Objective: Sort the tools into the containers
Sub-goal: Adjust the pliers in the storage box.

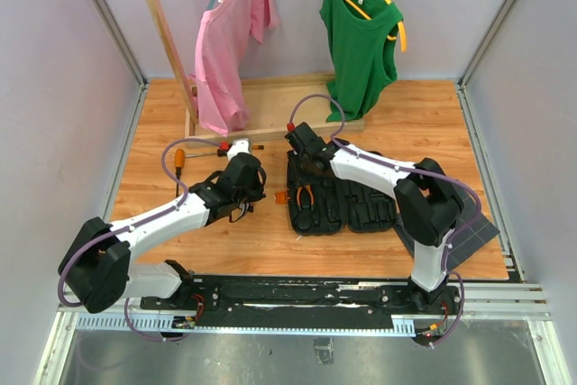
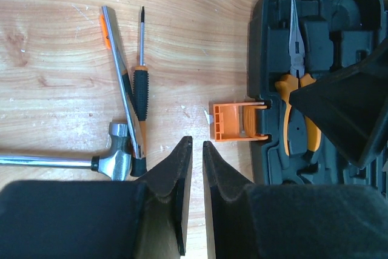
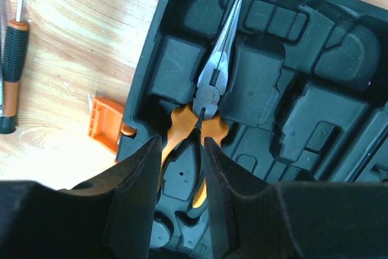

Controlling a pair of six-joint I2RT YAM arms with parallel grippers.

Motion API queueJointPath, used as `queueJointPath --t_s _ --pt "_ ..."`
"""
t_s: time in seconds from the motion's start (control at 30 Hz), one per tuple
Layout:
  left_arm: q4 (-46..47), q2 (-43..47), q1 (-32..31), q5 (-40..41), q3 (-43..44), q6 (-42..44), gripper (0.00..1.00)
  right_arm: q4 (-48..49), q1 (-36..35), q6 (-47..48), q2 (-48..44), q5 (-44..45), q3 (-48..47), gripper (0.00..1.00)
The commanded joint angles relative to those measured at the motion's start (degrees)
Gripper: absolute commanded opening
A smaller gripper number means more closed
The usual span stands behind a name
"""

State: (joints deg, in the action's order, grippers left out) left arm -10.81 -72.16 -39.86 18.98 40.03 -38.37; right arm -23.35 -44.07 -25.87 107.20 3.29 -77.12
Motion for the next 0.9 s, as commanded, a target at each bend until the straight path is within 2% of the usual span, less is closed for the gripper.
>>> queueJointPath --t_s 0.0,0.63,0.87 --pt "1.9 1.6 0.5 0.7 -1.2 0.5 0.17 -3.8 -1.0 0.4 1.1 3.7 -1.9 0.35" --pt "2.4 1.2 0.8 0.0 -1.8 0.4 0.16 -5.0 -1.3 0.7 5.8 1.6 -2.0 0.33" --pt "2.5 0.8 0.9 0.0 -1.7 0.3 0.16 -5.3 -1.3 0.4 8.8 -0.3 0.8 0.33"
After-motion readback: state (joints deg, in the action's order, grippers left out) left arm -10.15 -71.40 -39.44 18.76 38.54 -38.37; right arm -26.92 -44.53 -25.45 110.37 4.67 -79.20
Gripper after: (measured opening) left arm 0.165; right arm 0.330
